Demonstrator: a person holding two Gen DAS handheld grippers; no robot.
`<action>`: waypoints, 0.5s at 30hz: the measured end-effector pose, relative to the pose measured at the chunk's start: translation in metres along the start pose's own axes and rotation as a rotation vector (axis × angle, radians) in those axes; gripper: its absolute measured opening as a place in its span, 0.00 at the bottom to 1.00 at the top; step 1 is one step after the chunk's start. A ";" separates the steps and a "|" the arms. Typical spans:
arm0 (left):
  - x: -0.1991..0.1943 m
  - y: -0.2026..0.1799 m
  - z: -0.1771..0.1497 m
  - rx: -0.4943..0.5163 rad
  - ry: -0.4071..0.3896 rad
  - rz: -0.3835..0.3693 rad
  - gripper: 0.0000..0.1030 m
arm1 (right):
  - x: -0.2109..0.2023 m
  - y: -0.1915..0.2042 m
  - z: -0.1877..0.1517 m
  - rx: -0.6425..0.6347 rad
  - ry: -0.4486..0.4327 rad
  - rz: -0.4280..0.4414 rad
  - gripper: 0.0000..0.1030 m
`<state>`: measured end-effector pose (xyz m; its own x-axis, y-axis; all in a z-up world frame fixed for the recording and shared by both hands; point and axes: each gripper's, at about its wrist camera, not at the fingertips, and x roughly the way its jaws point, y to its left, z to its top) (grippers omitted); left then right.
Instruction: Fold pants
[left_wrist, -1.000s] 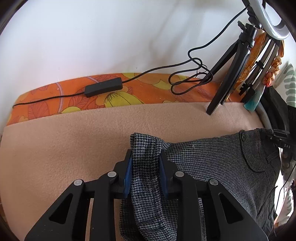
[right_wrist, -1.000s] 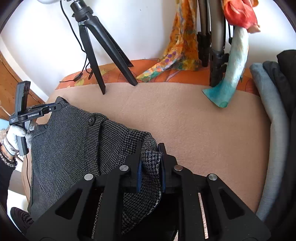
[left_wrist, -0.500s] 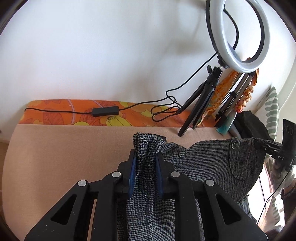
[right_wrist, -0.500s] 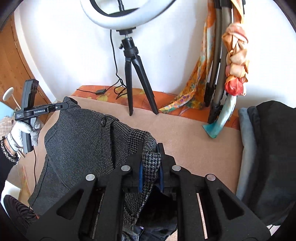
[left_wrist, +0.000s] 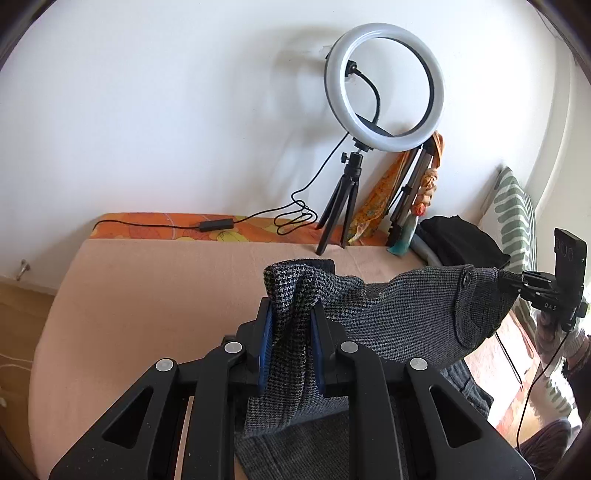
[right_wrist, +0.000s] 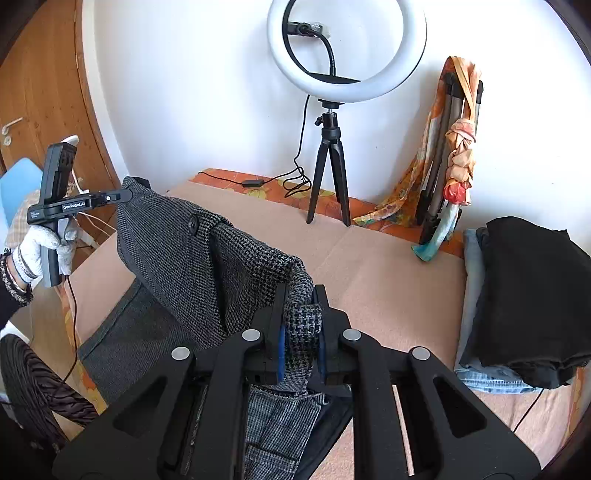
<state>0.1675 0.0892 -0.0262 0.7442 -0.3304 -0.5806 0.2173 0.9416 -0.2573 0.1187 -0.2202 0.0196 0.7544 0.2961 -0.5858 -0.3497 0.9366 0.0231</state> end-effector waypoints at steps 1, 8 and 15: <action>-0.009 -0.005 -0.008 0.002 -0.007 -0.007 0.16 | -0.006 0.007 -0.007 -0.018 -0.006 -0.010 0.13; -0.045 -0.030 -0.081 0.004 0.032 -0.011 0.16 | -0.036 0.052 -0.067 -0.089 -0.037 -0.052 0.13; -0.064 -0.029 -0.145 -0.030 0.147 -0.012 0.20 | -0.047 0.084 -0.136 -0.175 -0.021 -0.075 0.13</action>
<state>0.0220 0.0738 -0.0937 0.6403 -0.3496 -0.6840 0.2047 0.9359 -0.2868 -0.0215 -0.1811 -0.0616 0.7930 0.2323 -0.5632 -0.3820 0.9097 -0.1627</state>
